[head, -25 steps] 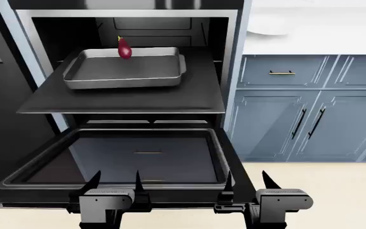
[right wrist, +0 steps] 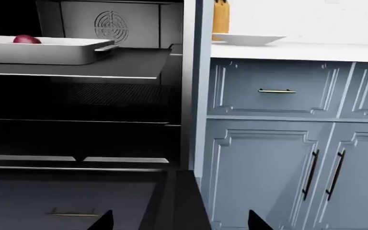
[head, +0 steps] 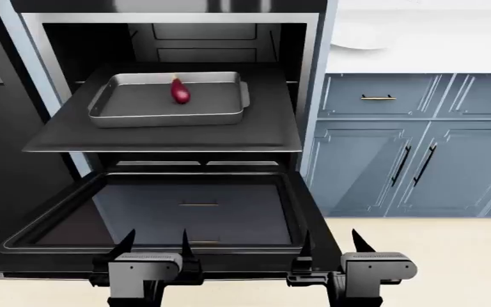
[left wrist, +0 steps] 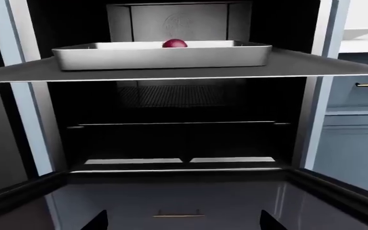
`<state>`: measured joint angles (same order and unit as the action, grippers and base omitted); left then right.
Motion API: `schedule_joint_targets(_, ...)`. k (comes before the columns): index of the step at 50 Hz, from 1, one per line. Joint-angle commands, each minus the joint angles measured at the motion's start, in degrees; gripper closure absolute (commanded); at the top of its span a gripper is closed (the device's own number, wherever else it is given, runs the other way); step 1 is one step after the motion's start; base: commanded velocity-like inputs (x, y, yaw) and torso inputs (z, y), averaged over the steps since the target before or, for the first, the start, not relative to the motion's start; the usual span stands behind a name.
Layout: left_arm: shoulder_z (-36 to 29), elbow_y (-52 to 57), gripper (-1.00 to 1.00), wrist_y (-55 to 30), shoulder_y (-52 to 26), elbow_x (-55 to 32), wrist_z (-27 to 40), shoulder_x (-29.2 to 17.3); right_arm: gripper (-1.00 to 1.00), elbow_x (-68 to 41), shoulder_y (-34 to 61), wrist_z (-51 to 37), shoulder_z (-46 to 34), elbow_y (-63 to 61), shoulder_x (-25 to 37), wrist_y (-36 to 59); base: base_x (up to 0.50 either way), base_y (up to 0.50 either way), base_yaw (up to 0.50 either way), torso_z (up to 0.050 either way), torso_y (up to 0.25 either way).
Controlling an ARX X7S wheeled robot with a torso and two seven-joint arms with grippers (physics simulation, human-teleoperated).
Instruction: Pick the eggplant from the top rack in the oven and place it on the plate on the counter.
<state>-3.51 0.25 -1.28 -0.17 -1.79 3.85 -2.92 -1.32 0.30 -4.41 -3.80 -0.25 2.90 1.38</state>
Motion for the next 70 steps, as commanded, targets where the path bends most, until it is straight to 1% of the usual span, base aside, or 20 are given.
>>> schedule_joint_targets(1,-1.67,2.93,-1.0,-2.95,-0.01,0.32,1.96,-1.43,-1.0,0.83,-0.11,-1.84,-2.17,-2.2,1.47,1.99,0.0,0.0,0.0,0.0,0.0)
schedule_joint_targets(3,-2.42,4.99,-1.0,-1.65,0.32,1.4,2.12,-2.08,-1.0,1.61,-0.19,-1.9,-2.96,-3.57,1.89,2.36,0.0,0.0,0.0,0.0,0.0)
schedule_joint_targets(6,-1.31,13.26,-1.0,-7.31,-0.58,-0.23,2.79,-2.05,-1.0,1.3,0.55,-2.69,-2.32,-7.17,2.14,5.67,0.0,0.0,0.0,0.0,0.0)
schedule_joint_targets(8,0.05,20.01,-1.0,-13.72,-3.41,-1.62,3.48,-2.16,-1.0,0.46,1.21,-2.96,-1.55,-11.9,2.36,9.65,0.0,0.0,0.0,0.0,0.0)
schedule_joint_targets(9,0.47,21.98,-1.0,-15.97,-4.68,-1.96,3.81,-2.28,-1.0,-0.23,1.56,-2.9,-1.14,-13.3,2.42,10.35,0.0,0.0,0.0,0.0,0.0)
schedule_joint_targets(11,1.72,26.33,-1.0,-21.73,-8.65,-3.18,4.65,-2.41,-1.0,1.24,3.44,-2.39,-2.31,-19.79,3.82,15.2,0.0,0.0,0.0,0.0,0.0)
schedule_joint_targets(13,1.9,29.34,-1.0,-25.87,-11.62,-3.19,5.38,-2.86,-1.0,1.28,6.11,-2.24,-2.01,-24.94,4.43,20.16,0.0,0.0,0.0,0.0,0.0)
schedule_joint_targets(15,2.88,33.45,-1.0,-31.94,-15.92,-4.35,6.13,-2.89,-1.0,0.12,8.51,-2.05,-1.04,-29.17,4.44,24.83,0.0,0.0,0.0,0.0,0.0)
schedule_joint_targets(18,3.13,39.39,-1.0,-40.88,-22.49,-4.74,7.22,-3.51,-1.0,-0.57,14.44,-1.97,-0.32,-37.36,4.93,34.31,0.0,0.0,0.0,0.0,0.0)
schedule_joint_targets(21,3.41,45.44,-1.0,-51.09,-31.66,-5.57,7.92,-4.17,-1.0,-2.2,24.19,-0.92,0.32,-46.83,5.73,47.36,0.0,0.0,0.0,0.0,0.0)
schedule_joint_targets(22,3.25,46.16,-1.0,-52.54,-33.01,-5.6,8.08,-4.4,-1.0,-2.77,25.68,-0.69,0.71,-47.89,5.63,49.07,0.0,0.0,0.0,0.0,0.0)
schedule_joint_targets(25,4.03,49.78,-1.0,-61.47,-42.24,-6.83,8.38,-4.58,-1.0,-3.79,37.63,0.02,0.75,-53.3,6.44,61.03,0.0,0.0,0.0,0.0,0.0)
schedule_joint_targets(29,4.59,52.42,-1.0,-69.83,-50.67,-7.95,8.55,-4.81,-1.0,-5.02,47.73,0.91,0.54,-56.55,6.92,69.78,0.0,0.0,0.0,0.0,0.0)
schedule_joint_targets(33,5.78,54.78,-1.0,-76.88,-57.92,-9.06,8.42,-4.64,-1.0,-6.01,54.56,1.41,0.89,-58.09,6.48,75.56,0.0,0.0,0.0,0.0,0.0)
schedule_joint_targets(39,5.84,56.08,-1.0,-81.19,-63.79,-10.19,8.23,-4.53,-1.0,-7.45,60.07,1.86,2.13,-58.76,5.19,79.53,0.0,0.0,0.0,0.0,0.0)
schedule_joint_targets(43,5.65,55.98,-1.0,-81.45,-64.67,-10.38,8.38,-4.89,-1.0,-8.29,62.7,2.26,3.29,-59.13,5.12,81.39,0.0,0.0,0.0,0.0,0.0)
schedule_joint_targets(48,5.94,56.08,-1.0,-81.24,-64.48,-10.62,8.54,-4.94,-1.0,-8.48,62.24,1.71,4.67,-58.57,4.79,81.41,0.06,-0.03,0.0,0.0,0.0)
schedule_joint_targets(49,6.26,56.26,-1.0,-82.02,-65.0,-10.82,8.52,-4.61,-1.0,-8.94,61.67,2.22,5.85,-58.64,4.1,81.09,0.44,-0.31,0.0,0.0,0.0)
schedule_joint_targets(53,7.3,56.79,-1.0,-83.15,-66.01,-11.3,8.49,-4.07,-1.0,-9.44,60.82,1.93,6.03,-58.86,3.99,80.43,0.45,-0.31,0.0,0.0,0.0)
schedule_joint_targets(70,7.93,57.97,-1.0,-83.86,-65.3,-13.42,9.32,-2.77,-1.0,-12.74,60.22,0.61,7.51,-59.37,3.74,80.36,0.44,-0.31,0.0,0.0,0.0)
